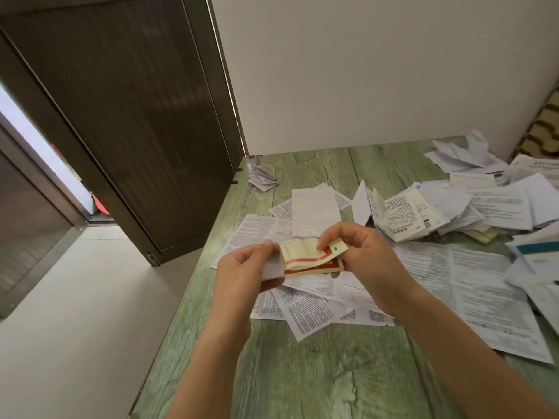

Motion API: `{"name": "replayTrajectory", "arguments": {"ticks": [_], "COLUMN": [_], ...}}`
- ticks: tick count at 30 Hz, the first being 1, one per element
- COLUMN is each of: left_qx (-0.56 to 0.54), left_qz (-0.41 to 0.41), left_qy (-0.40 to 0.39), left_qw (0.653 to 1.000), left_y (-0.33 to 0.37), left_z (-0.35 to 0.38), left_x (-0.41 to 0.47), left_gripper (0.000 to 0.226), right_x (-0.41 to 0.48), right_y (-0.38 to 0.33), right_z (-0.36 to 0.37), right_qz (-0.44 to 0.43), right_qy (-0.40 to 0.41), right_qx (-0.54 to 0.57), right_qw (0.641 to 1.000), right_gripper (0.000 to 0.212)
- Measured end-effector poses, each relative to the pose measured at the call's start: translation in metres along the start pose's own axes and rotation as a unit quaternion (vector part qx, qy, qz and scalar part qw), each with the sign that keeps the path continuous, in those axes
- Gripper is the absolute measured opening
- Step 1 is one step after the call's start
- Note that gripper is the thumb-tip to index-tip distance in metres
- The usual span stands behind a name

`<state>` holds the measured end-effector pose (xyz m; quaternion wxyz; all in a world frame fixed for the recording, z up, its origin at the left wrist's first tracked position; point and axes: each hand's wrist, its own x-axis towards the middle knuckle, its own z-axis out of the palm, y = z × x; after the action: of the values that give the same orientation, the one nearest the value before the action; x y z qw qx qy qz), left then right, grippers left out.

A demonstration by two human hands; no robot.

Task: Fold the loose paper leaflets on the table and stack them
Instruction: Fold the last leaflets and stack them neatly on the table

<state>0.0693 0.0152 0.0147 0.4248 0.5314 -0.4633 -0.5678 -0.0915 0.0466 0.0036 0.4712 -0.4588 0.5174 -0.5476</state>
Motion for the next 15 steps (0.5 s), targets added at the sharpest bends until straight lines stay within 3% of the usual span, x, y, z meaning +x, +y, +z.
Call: {"name": "replayTrajectory", "arguments": {"ticks": [4, 9, 13, 15], "left_qx": [-0.020, 0.011, 0.021, 0.017], "left_qz": [-0.014, -0.007, 0.005, 0.033], "left_qy": [-0.003, 0.011, -0.063, -0.070], "left_qw": [1.000, 1.000, 0.998, 0.997], "left_y": [0.003, 0.000, 0.003, 0.003], "left_z": [0.000, 0.001, 0.006, 0.008], "left_x": [0.000, 0.001, -0.006, -0.010], "left_gripper": [0.038, 0.064, 0.063, 0.044], "right_x": [-0.001, -0.003, -0.007, -0.007], "right_y": [0.002, -0.003, 0.001, 0.005], "right_z": [0.004, 0.000, 0.008, 0.013], "right_qz": [-0.023, -0.042, -0.074, -0.103], "right_qy": [0.015, -0.005, 0.000, 0.004], "right_qx": [0.003, 0.131, 0.019, -0.041], "right_qw": [1.000, 0.990, 0.997, 0.994], "right_gripper": [0.044, 0.037, 0.011, 0.019]}}
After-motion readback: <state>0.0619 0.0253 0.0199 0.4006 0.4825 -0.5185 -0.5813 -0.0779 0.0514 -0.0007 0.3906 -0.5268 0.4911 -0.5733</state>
